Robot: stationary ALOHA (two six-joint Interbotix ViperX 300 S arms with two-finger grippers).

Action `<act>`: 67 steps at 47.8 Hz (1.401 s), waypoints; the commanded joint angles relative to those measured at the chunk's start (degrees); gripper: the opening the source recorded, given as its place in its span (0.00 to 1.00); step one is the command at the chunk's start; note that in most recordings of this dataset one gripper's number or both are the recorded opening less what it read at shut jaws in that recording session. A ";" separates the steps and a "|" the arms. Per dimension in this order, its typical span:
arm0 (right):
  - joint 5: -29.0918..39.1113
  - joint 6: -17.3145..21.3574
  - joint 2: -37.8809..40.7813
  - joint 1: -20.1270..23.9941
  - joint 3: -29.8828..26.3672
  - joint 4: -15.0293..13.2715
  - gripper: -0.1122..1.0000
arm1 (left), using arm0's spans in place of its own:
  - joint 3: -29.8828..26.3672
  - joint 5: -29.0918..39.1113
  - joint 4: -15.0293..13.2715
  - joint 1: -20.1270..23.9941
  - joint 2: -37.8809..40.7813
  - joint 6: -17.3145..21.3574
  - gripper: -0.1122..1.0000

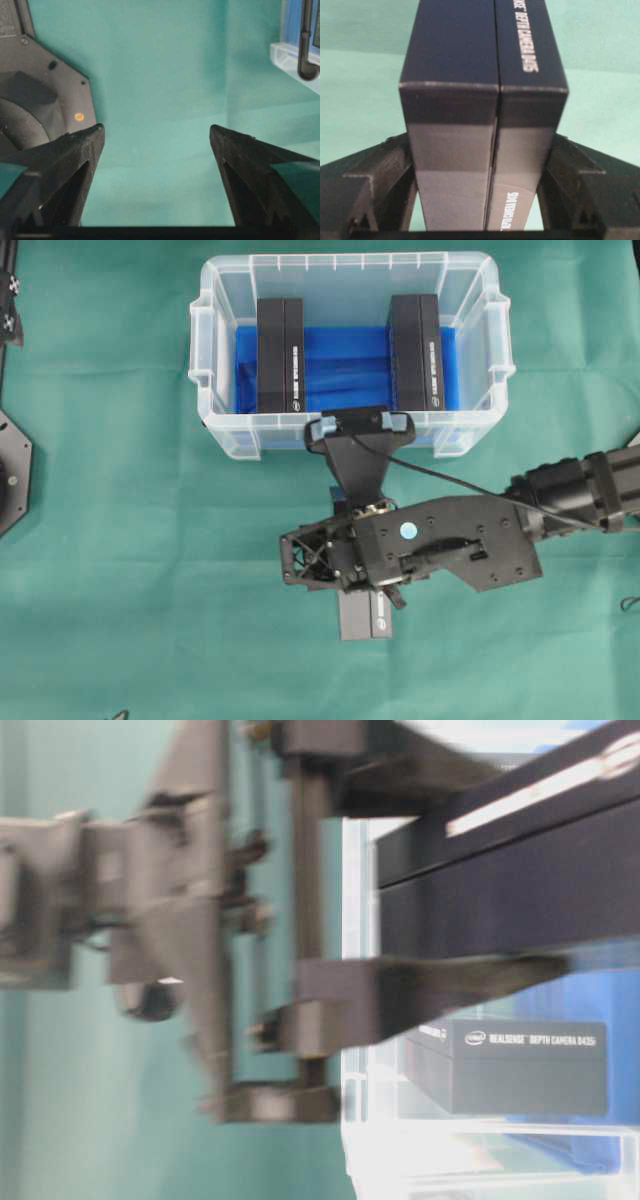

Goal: Take out the box from the case.
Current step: 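Carry the held box out of the case toward the front, then lower the box onto the cloth and open the right gripper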

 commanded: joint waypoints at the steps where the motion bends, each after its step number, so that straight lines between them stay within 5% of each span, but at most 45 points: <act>1: -4.31 0.62 -1.32 0.18 2.02 0.62 0.69 | -0.53 0.09 -0.09 -0.09 0.00 0.09 0.87; 11: -9.58 0.70 -1.41 0.18 5.45 0.70 0.69 | -0.53 0.09 -0.09 -0.09 0.00 0.09 0.87; 42: -9.49 -2.55 -1.49 0.26 5.54 -0.35 0.70 | -0.53 0.09 -0.09 -0.09 0.00 -0.09 0.87; 50: -9.58 -2.11 -1.49 0.26 5.45 -2.64 0.95 | -0.53 0.09 0.00 -0.09 0.00 -0.26 0.87; 67: -9.32 -2.11 -1.58 0.18 4.92 -2.55 0.94 | -0.62 0.09 0.00 -0.18 0.09 -0.26 0.87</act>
